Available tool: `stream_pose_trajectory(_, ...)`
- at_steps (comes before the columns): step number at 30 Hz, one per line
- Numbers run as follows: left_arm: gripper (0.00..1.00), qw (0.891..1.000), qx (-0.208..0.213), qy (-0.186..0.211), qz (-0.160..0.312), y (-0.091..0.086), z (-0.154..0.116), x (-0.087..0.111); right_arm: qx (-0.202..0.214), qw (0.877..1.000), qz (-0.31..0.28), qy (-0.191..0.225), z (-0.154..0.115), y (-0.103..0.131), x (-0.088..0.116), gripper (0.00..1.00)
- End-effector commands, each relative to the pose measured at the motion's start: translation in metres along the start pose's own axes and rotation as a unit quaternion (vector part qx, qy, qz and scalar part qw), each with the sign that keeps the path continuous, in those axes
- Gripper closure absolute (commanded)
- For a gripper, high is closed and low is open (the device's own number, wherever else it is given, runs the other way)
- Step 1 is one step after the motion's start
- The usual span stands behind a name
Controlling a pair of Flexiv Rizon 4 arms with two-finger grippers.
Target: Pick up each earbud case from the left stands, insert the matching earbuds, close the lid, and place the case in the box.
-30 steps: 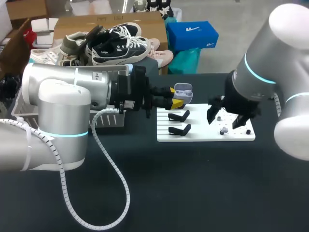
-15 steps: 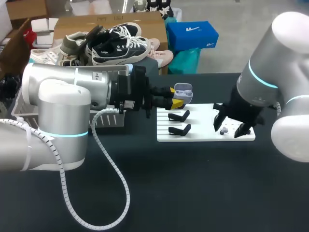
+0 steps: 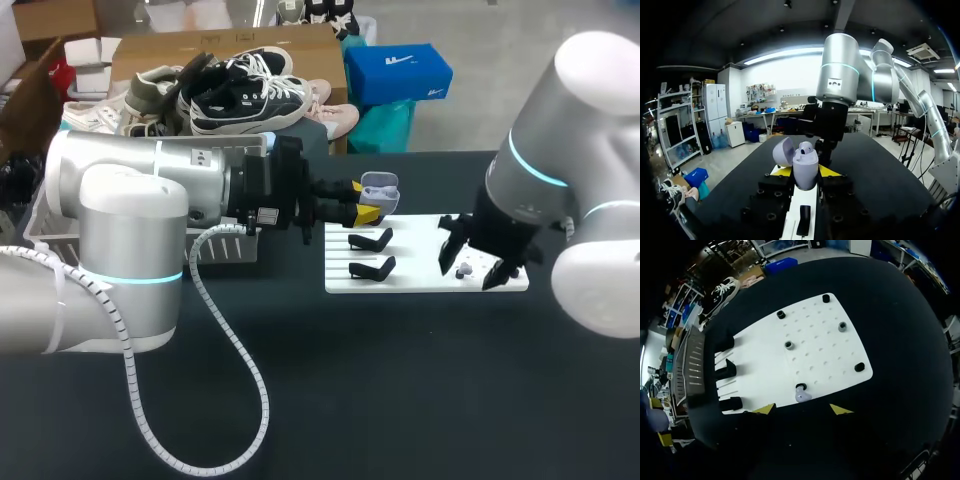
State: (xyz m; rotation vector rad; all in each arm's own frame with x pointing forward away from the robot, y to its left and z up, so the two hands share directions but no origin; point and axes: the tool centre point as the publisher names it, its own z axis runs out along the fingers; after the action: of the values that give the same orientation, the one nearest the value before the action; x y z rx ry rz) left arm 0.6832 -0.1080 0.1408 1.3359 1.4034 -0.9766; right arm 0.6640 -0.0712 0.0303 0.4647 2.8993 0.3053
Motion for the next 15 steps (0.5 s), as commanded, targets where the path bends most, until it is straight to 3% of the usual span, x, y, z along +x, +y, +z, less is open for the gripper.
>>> stream_pose_trajectory(1,1.00,1.000,-0.001,-0.002,0.000,-0.0003,-0.0001,0.0008,0.002,1.000,0.000,0.001,0.0054,0.0024,-0.0021,0.38)
stream_pose_trajectory(5,1.00,1.000,-0.001,-0.002,0.000,-0.0003,-0.0001,0.0008,0.004,1.000,0.002,0.002,0.0068,0.0029,-0.0054,0.40)
stream_pose_trajectory(8,1.00,1.000,-0.001,-0.002,0.000,-0.0003,-0.0001,0.0008,0.006,1.000,0.003,0.002,0.0080,0.0028,-0.0074,0.48)
stream_pose_trajectory(15,1.00,1.000,-0.001,-0.002,0.000,-0.0003,-0.0001,0.0008,0.006,1.000,0.009,0.004,0.0116,0.0012,-0.0098,0.51)
